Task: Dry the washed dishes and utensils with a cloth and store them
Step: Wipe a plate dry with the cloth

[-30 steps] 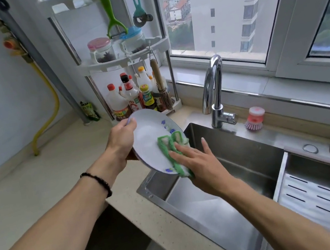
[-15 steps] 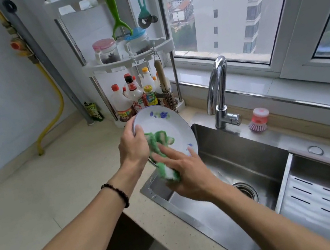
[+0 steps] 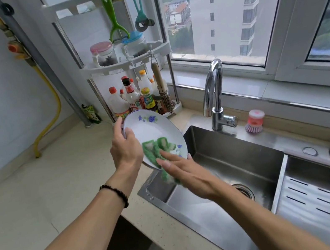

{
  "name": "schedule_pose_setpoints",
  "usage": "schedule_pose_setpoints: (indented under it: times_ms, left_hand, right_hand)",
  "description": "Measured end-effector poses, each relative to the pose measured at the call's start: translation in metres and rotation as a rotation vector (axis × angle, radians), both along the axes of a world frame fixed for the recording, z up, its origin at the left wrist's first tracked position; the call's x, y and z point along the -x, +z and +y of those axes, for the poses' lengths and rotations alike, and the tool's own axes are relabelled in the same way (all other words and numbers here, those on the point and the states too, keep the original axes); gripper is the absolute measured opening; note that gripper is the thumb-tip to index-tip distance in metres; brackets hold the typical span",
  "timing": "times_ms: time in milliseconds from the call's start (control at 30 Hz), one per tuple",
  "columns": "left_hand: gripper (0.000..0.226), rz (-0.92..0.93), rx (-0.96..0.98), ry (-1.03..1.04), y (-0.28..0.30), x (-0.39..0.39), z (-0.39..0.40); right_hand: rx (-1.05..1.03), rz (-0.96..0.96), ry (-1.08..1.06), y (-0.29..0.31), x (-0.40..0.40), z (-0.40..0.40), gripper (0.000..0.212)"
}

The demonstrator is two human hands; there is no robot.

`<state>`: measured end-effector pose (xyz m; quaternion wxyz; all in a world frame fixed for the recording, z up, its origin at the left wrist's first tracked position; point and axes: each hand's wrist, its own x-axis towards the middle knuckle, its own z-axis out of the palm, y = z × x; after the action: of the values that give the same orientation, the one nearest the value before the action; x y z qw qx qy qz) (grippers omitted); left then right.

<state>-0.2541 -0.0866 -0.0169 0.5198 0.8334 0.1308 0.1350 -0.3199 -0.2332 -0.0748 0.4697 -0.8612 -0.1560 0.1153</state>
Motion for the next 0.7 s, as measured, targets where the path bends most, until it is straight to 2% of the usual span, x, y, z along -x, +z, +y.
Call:
schedule_pose_setpoints:
  times_ms: [33, 100, 200, 267, 333, 433, 500, 567, 633, 700]
  left_hand:
    - [0.044, 0.002, -0.004, -0.032, 0.002, 0.0, 0.003]
    - [0.041, 0.01, 0.017, -0.117, 0.005, 0.001, 0.01]
    - [0.037, 0.085, 0.084, -0.247, 0.009, 0.003, 0.015]
    - [0.035, 0.151, 0.116, -0.315, 0.011, 0.004, 0.016]
    - [0.033, 0.207, 0.145, -0.365, 0.012, 0.004, 0.016]
    - [0.036, 0.282, 0.248, -0.468, 0.009, 0.004, 0.015]
    - [0.035, 0.297, 0.297, -0.479, 0.007, 0.005, 0.015]
    - [0.035, 0.274, 0.243, -0.467, 0.006, 0.003, 0.015]
    - [0.033, 0.207, 0.166, -0.384, 0.008, 0.0, 0.013]
    - [0.03, 0.13, 0.131, -0.255, 0.011, -0.002, 0.009]
  right_hand:
    - [-0.015, -0.008, 0.002, -0.001, 0.003, 0.0, 0.074]
    - [0.096, -0.049, -0.042, -0.005, -0.002, -0.009, 0.085]
    - [0.371, -0.089, -0.062, -0.006, -0.022, -0.024, 0.076]
    - [0.448, -0.113, -0.07, -0.003, -0.035, -0.024, 0.072]
    - [0.422, -0.175, -0.049, 0.004, -0.042, -0.012, 0.072]
    - [0.224, -0.285, 0.055, 0.014, -0.037, 0.014, 0.077]
    - [0.216, -0.325, 0.074, 0.014, -0.035, 0.017, 0.073]
    - [0.359, -0.329, 0.057, 0.011, -0.041, 0.005, 0.061]
    - [0.467, -0.253, -0.016, 0.006, -0.044, -0.016, 0.059]
    - [0.453, -0.178, -0.028, 0.002, -0.035, -0.03, 0.063]
